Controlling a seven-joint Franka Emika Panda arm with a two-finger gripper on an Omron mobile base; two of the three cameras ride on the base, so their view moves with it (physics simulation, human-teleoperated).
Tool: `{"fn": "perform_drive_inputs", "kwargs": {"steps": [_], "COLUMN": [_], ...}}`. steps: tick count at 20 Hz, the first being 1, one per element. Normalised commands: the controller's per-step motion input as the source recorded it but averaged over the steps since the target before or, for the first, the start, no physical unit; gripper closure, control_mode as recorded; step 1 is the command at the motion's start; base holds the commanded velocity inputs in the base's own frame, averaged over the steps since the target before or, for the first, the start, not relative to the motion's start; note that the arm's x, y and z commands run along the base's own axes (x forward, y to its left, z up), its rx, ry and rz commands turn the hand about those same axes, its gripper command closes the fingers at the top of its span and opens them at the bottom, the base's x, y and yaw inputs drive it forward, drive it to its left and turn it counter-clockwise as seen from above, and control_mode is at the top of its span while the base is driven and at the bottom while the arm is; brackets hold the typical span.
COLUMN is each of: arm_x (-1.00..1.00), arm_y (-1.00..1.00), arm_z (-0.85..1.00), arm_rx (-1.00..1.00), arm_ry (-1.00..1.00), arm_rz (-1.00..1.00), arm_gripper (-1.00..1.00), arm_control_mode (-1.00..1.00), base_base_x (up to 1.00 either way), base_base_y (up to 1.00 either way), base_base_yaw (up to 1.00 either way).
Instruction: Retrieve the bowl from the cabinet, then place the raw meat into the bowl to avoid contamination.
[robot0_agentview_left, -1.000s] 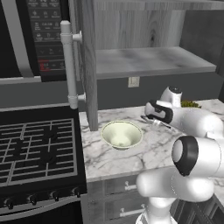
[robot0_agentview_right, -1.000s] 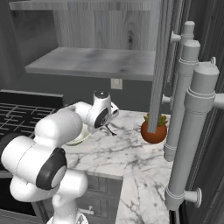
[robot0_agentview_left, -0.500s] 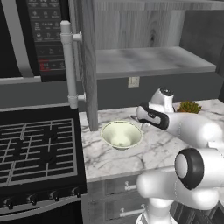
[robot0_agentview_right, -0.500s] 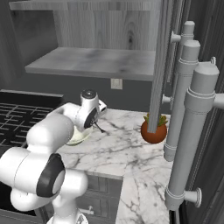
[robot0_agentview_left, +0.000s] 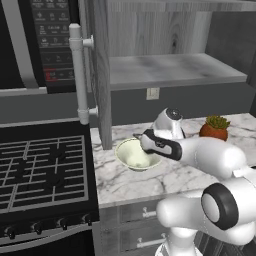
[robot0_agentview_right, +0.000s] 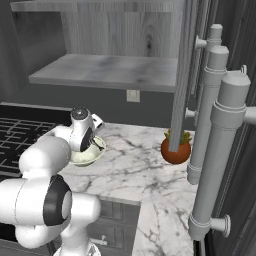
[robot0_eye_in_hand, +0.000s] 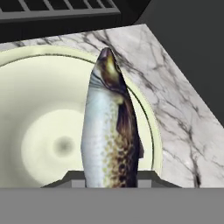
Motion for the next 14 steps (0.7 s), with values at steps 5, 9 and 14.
{"fn": "perform_drive_inputs", "kwargs": {"steps": [5, 9, 14], "arm_x": [0.01, 0.00, 0.00], "arm_y": [0.22, 0.01, 0.00], "arm_z": [0.00, -0.06, -0.10], "arm_rx": [-0.01, 0.00, -0.01], "arm_ry": [-0.02, 0.00, 0.00], "arm_rz": [0.01, 0.00, 0.00], "arm_gripper": [1.00, 1.00, 1.00], "arm_control_mode": [-1.00, -1.00, -1.00], "base_base_x": [0.00, 0.00, 0.00], "base_base_y": [0.00, 0.00, 0.00], "base_base_yaw": [0.00, 0.00, 0.00]}}
